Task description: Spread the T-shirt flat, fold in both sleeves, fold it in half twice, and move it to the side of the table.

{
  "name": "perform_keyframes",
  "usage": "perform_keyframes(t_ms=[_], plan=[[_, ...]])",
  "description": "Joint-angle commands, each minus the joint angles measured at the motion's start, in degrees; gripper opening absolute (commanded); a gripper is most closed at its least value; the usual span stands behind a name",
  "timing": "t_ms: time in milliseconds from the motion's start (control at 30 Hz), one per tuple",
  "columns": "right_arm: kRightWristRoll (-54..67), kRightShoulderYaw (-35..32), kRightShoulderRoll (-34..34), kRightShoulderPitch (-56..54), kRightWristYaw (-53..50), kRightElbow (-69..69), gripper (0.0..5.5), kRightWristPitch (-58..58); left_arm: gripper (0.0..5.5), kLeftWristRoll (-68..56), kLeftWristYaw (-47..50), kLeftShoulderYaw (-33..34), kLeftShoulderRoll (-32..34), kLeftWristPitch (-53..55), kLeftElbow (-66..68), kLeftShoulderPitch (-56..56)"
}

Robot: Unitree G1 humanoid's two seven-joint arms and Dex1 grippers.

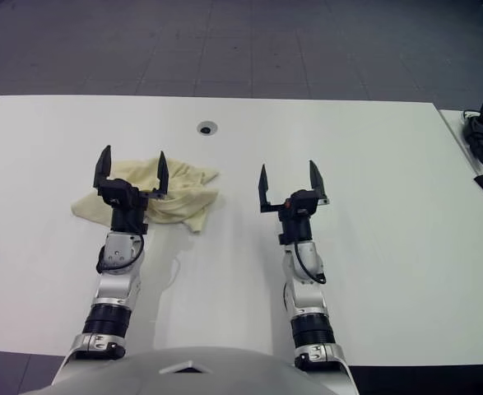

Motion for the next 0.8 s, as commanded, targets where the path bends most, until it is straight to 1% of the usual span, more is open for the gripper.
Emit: perform_keyframes(t_ms=[33,167,233,300,400,533,600,733,800], plan=[[3.51,1.49,-0.42,-1.27,4.57,-2.08,5.36,2.17,5.4,0.64,0.33,0.12,0.42,-0.02,1.36,-1.41],[8.2,1.4,-1.35,-2.57,8.57,-6.36,5.36,5.35,5.4,0.66,1.58,1.26,0.69,-0.3,2.79,-2.45],[9.83,2.47,-3.1,-3.72,12.36,-7.63,5.36,8.03,5.4,0.64,1.95,1.7,0.97,-0.45,3.07,-2.89],[10.44,5.46,-6.1,-5.26,18.76,-8.88,5.36,11.53,5.4,-0.53,1.87,2.53,1.21,0.24,1.67,-2.95],[17.14,8.03,-10.32,-8.4,30.18,-11.64,5.36,20.7,5.4,-1.22,1.96,4.21,2.37,0.72,-0.98,-3.16],[14.91,10.4,-15.62,-16.57,41.57,-6.1,5.36,22.78,5.4,-3.08,1.21,5.94,3.67,3.32,-3.05,-3.09],[12.95,10.97,-17.19,-21.08,44.93,-2.22,5.36,22.49,5.4,-2.49,1.49,6.54,4.2,3.36,-4.07,-2.68],[13.22,9.74,-18.93,-26.78,50.01,1.64,5.36,22.87,5.4,-2.08,2.11,6.97,4.14,3.07,-2.58,-1.98],[13.09,7.24,-18.47,-28.05,47.3,2.87,5.36,22.26,5.4,-1.77,2.15,6.12,3.25,2.92,-1.95,-1.91]])
